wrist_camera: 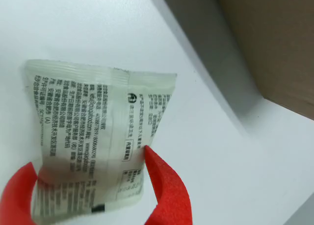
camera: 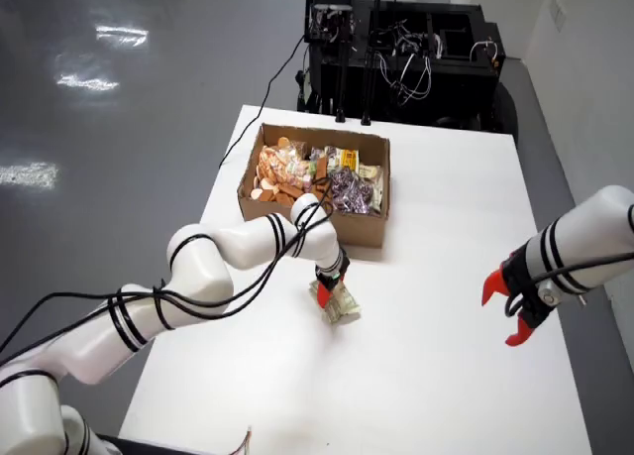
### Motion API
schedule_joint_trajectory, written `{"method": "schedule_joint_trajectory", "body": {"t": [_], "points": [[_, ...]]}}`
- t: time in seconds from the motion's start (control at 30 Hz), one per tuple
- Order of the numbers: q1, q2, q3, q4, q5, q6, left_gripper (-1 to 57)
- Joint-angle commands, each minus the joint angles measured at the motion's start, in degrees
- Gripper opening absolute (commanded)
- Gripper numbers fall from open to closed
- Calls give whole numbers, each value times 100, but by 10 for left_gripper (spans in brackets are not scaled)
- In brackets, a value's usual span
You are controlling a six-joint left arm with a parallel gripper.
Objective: Grasp a snack and put it in the bin.
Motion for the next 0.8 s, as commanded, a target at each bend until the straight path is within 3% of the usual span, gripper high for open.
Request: {"method": "schedule_joint_trajectory", "body": {"t": [0.03,0.33,0.8], "points": [[-9,210,-188,-9,-21,-2,442],[-5,383,-309,9,-62,-7,421],[-170,924,-1262,178,477,-80,238]]}}
